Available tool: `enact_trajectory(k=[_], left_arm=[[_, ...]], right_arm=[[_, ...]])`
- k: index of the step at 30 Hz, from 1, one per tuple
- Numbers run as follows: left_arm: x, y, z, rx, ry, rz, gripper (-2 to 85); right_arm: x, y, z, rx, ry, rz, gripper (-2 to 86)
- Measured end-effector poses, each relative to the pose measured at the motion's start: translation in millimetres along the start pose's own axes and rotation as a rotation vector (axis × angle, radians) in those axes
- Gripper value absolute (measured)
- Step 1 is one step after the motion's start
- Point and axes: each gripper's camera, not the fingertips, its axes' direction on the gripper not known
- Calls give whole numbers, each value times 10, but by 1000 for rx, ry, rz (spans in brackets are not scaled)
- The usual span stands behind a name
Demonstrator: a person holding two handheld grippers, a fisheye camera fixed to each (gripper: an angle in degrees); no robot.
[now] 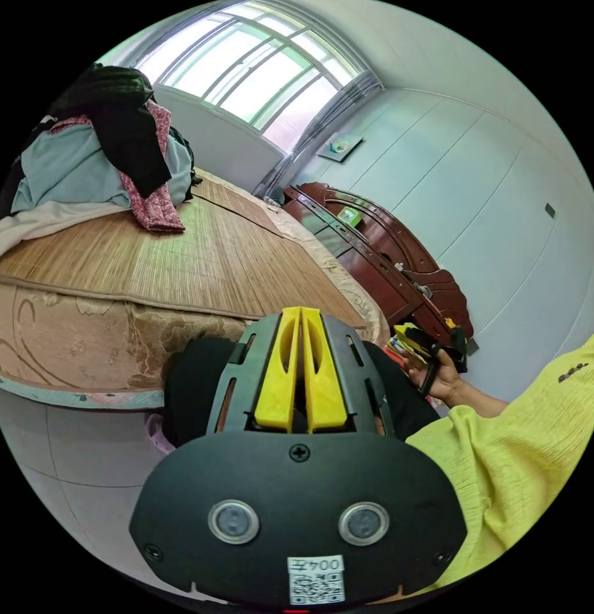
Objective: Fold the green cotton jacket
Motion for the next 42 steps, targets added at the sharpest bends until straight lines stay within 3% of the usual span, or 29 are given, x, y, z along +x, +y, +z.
enact_trajectory(k=[5,9,13,20,25,30,35,42], left_arm=[[-151,-182,-362,-73,100,-46,19],[-300,-308,-650,-135,78,-93,40],[-769,-687,-1236,56,119,-246,84],[-1696,-2272,-1956,385,218,-439,175],[-2183,-3452,-2113,510,217,-511,198],[-2551,-4155,-2126,499,134,-592,210],[-2721,-4454,-2273,655,134,-664,213],[-2597,-4803,-2495,550,31,-695,198]], right_arm=[[432,-82,199,20,-121,104,43],[812,-112,191,112,-219,165,104],[1132,-75,315,209,-225,229,166],[1500,-27,592,134,-304,218,172],[1994,50,593,139,-398,296,163],[2354,152,586,168,-454,368,159],[2495,203,663,146,-445,377,149],[2660,309,749,126,-442,397,129]])
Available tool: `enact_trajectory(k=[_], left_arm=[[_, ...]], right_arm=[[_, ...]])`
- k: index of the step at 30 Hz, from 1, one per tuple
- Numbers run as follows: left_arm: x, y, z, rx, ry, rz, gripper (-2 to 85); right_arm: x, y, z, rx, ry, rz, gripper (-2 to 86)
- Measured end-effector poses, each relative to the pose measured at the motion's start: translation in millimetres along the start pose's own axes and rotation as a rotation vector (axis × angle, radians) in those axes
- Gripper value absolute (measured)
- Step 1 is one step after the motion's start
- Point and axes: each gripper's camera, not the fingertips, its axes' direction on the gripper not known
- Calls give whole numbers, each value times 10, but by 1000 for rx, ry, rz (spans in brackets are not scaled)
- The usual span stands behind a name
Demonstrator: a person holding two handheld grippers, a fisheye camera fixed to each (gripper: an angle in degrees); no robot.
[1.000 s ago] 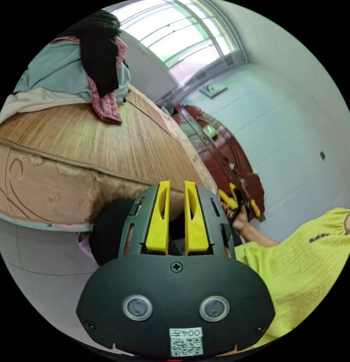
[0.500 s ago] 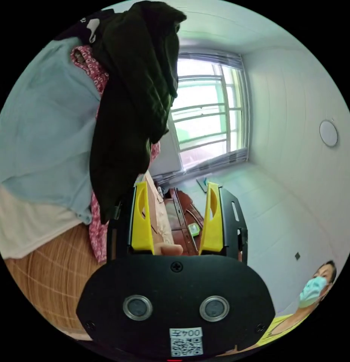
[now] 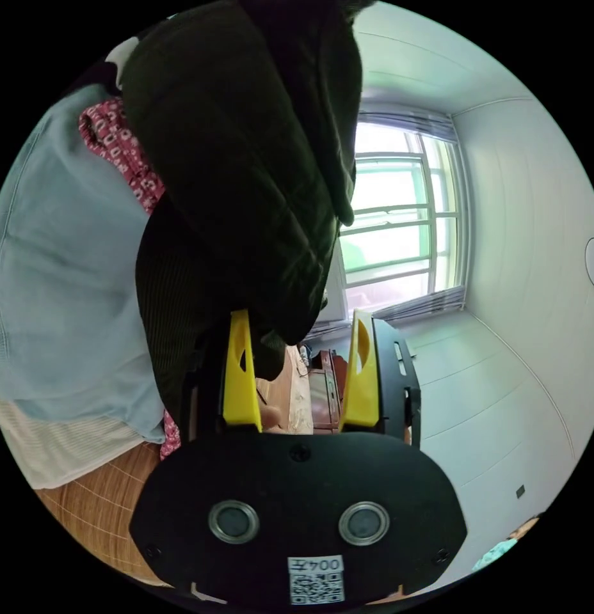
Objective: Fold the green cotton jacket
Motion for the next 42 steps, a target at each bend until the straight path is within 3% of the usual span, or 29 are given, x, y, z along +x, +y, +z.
enact_trajectory(k=[7,12,13,16,21,26,34,42], left_arm=[[34,126,-166,8,69,-18,154],[118,98,-86,5,1,-1,140],[152,109,-72,-1,-36,9,105],[311,210,-107,-22,-140,89,54],[752,744,-494,-4,-260,348,40],[1053,1827,-1015,-216,-221,616,34],[1175,3746,-1019,-597,-80,801,30],[704,5322,-113,-939,-19,726,32]], right_arm=[[149,59,35,-42,3,1,114],[267,81,65,-41,-2,21,108],[289,84,91,-46,-2,24,105],[312,112,166,-64,15,18,89],[328,181,274,-80,54,-2,75],[346,247,368,-104,70,-28,72],[410,355,541,-162,125,-29,65],[512,428,689,-223,148,-25,51]])
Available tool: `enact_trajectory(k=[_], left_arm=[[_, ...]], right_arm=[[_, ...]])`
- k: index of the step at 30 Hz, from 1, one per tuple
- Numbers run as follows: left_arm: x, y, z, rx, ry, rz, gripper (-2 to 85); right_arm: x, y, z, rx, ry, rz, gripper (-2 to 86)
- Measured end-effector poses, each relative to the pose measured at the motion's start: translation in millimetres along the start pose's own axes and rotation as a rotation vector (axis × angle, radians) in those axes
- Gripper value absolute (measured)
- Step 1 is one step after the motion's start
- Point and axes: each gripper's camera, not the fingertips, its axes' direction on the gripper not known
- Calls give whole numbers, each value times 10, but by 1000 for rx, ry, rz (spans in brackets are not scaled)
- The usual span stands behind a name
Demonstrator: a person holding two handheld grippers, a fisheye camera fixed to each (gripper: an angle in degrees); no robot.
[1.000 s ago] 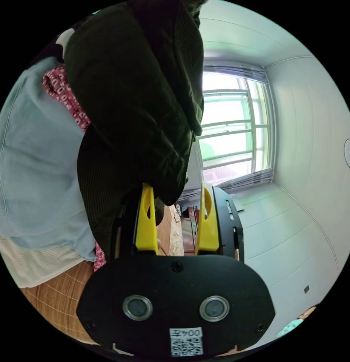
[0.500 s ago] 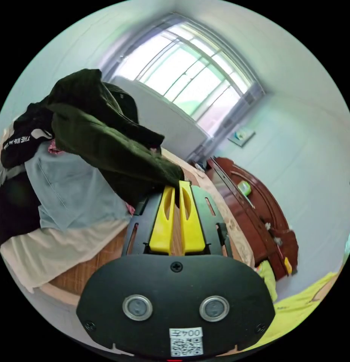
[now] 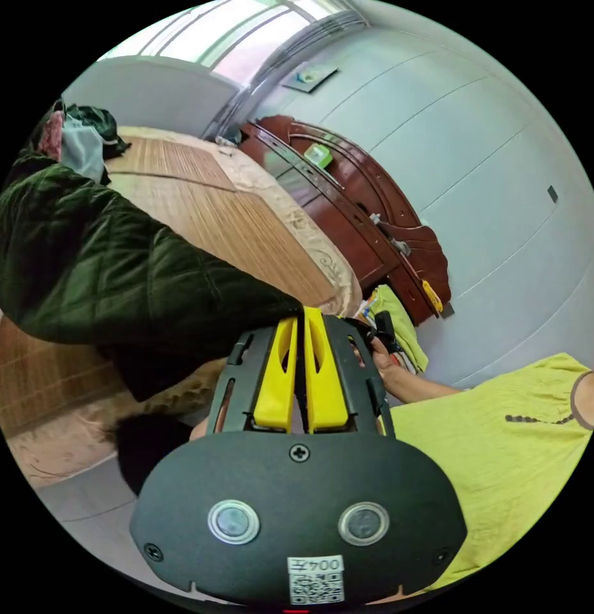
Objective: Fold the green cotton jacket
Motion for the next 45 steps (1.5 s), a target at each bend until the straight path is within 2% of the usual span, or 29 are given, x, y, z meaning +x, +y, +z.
enact_trajectory(k=[4,7,12,16,21,26,28,31,35,38,39,41,43,45], left_arm=[[-312,160,559,-36,40,-159,34],[-478,300,654,-42,98,-256,36],[-717,509,264,78,187,-308,32],[-800,649,-156,145,188,-291,38],[-870,922,-349,199,214,-327,62],[-1008,1161,-433,212,198,-391,75],[-1060,1204,-490,232,194,-412,77],[-1121,1207,-565,231,148,-422,81],[-1218,1137,-591,236,113,-433,95],[-1277,1048,-577,245,89,-445,116],[-1285,1026,-575,246,84,-446,120],[-1287,927,-601,262,62,-434,132],[-1268,848,-661,285,47,-413,137],[-1251,766,-752,306,25,-399,144]], right_arm=[[-5,-2,156,-50,20,-29,74],[-13,5,306,-77,63,-47,103],[45,65,598,-111,169,-43,126],[-261,-14,1038,-185,77,-117,169],[-527,-291,1838,-259,73,-142,207],[-626,-632,2483,-254,233,-191,211],[-602,-825,2616,-194,298,-187,207],[-430,-1030,2807,-200,308,-133,211],[-186,-1201,3015,-226,253,-48,206],[-50,-1301,3237,-337,21,14,117],[-27,-1320,3358,-431,-53,47,42],[-125,-1289,3391,-412,-153,23,35],[-426,-1175,3364,-358,-358,-24,30],[-810,-1013,3412,-405,-467,-106,28]])
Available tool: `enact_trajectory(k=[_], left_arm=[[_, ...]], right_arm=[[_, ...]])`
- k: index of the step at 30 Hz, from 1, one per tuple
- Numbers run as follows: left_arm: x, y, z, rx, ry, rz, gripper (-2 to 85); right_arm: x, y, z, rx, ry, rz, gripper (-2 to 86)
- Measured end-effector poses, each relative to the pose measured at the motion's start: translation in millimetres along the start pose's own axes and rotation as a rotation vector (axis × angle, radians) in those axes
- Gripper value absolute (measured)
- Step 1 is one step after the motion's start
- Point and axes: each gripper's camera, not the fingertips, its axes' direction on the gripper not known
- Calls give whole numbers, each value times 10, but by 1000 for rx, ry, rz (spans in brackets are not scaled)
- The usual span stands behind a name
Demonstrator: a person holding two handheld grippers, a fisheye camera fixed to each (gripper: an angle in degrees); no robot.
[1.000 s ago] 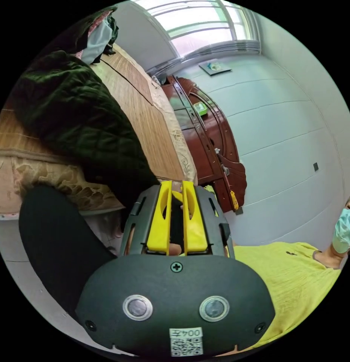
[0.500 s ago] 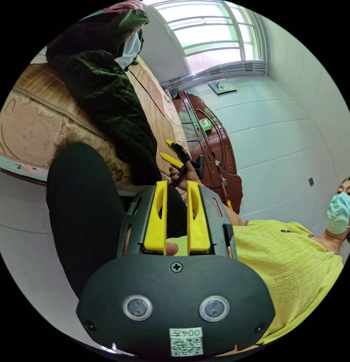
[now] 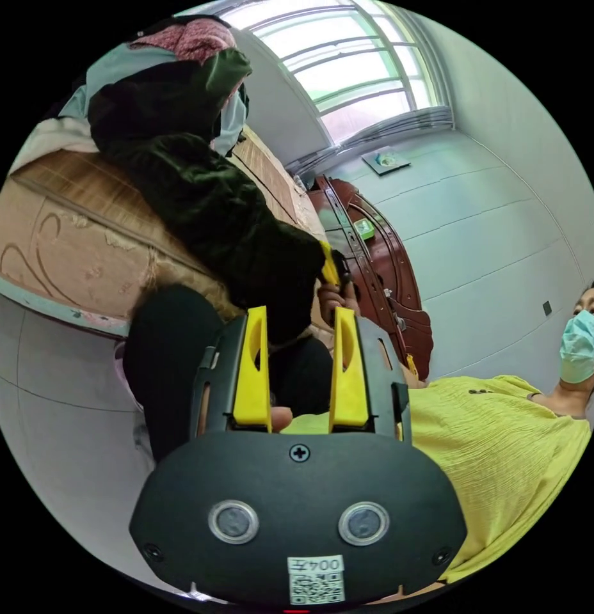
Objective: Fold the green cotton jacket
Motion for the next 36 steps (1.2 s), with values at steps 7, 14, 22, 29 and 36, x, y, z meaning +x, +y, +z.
enact_trajectory(k=[7,14,22,29,36], left_arm=[[179,-254,-322,96,-100,29,200],[31,-240,-34,37,-281,-47,232],[213,-1345,449,47,-483,47,249],[418,-2805,1388,-16,-830,182,275],[-82,-3475,2492,-244,-1097,212,301]], right_arm=[[-972,889,1584,-596,-28,-322,32],[-533,1486,2179,-857,102,-283,52],[-228,1260,1775,-743,-35,-165,99],[-242,1076,1299,-650,70,-154,164],[-142,954,49,-343,-24,-24,125]])
